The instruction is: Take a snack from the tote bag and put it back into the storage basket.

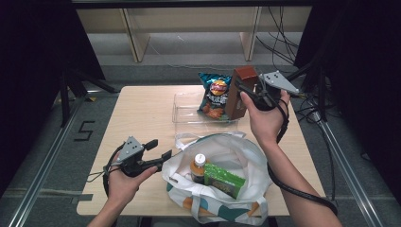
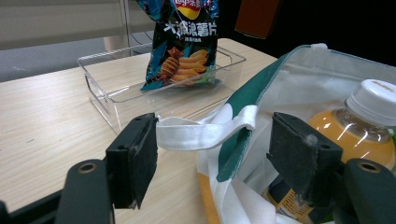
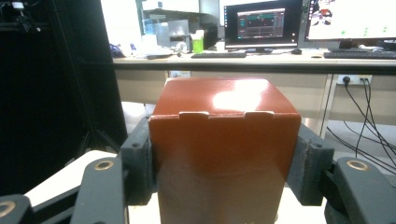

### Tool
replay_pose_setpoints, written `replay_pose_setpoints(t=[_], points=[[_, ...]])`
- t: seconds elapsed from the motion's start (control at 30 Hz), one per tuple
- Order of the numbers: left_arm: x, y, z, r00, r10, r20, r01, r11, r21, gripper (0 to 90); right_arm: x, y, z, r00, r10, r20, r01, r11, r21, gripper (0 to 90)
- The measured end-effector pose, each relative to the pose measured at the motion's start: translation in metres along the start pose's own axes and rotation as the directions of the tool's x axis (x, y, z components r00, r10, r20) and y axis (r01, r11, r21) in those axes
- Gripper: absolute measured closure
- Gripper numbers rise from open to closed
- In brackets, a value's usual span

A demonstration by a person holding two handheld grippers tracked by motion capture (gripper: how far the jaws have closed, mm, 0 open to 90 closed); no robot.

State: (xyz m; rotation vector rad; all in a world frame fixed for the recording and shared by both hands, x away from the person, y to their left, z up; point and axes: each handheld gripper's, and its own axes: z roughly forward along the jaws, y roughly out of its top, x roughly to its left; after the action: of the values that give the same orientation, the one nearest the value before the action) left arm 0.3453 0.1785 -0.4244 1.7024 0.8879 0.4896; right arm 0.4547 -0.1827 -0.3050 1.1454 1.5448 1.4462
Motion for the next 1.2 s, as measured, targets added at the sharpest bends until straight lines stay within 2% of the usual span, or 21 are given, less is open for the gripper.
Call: replay_pose_setpoints(t=[0.23, 0.27, 0.3, 0.37, 0.67, 0.7, 1.07, 1.17, 1.2], points=[[-0.001, 0.000, 0.000, 1.0000, -0.001, 0.002, 0.001, 1.0000, -0.001, 32.1, -0.002, 0.001, 0.008, 0.9999, -0.010, 0.012, 0.010, 1.000, 0.001, 39.1], [-0.001, -0.001, 0.000, 0.9999, -0.014, 0.000, 0.014, 0.9999, -0.001, 32.0, -0.001, 0.000, 0.008, 0.9999, 0.003, 0.017, -0.003, 1.000, 0.003, 39.1], [-0.001, -0.001, 0.000, 0.9999, -0.015, 0.001, 0.015, 0.9999, 0.000, 32.1, -0.002, 0.000, 0.010, 0.9998, -0.008, 0.019, 0.008, 1.000, 0.000, 39.1], [-0.001, -0.001, 0.000, 1.0000, -0.001, 0.002, 0.001, 1.0000, 0.000, 32.1, -0.002, 0.000, 0.011, 0.9998, -0.001, 0.020, 0.001, 1.000, 0.008, 39.0], [-0.001, -0.001, 0.000, 1.0000, -0.003, 0.002, 0.003, 1.0000, 0.002, 32.0, -0.003, -0.001, 0.019, 0.9996, -0.003, 0.027, 0.003, 1.000, 0.010, 39.1], [-0.002, -0.002, 0.000, 0.9999, -0.013, 0.004, 0.013, 0.9999, -0.002, 32.0, -0.003, -0.001, 0.019, 0.9995, -0.011, 0.030, 0.011, 1.000, 0.012, 39.1], [-0.001, -0.002, -0.001, 1.0000, 0.005, 0.004, -0.005, 1.0000, 0.003, 32.1, -0.003, -0.003, 0.027, 0.9990, 0.001, 0.045, -0.002, 1.000, 0.031, 39.0], [-0.001, -0.001, -0.001, 1.0000, 0.005, 0.004, -0.005, 1.0000, 0.002, 32.1, -0.002, -0.003, 0.029, 0.9991, -0.006, 0.042, 0.004, 1.000, 0.031, 39.0], [-0.001, -0.001, 0.000, 1.0000, -0.001, 0.008, 0.001, 1.0000, -0.007, 32.1, -0.001, -0.004, 0.029, 0.9988, 0.006, 0.048, -0.008, 0.999, 0.032, 39.1]])
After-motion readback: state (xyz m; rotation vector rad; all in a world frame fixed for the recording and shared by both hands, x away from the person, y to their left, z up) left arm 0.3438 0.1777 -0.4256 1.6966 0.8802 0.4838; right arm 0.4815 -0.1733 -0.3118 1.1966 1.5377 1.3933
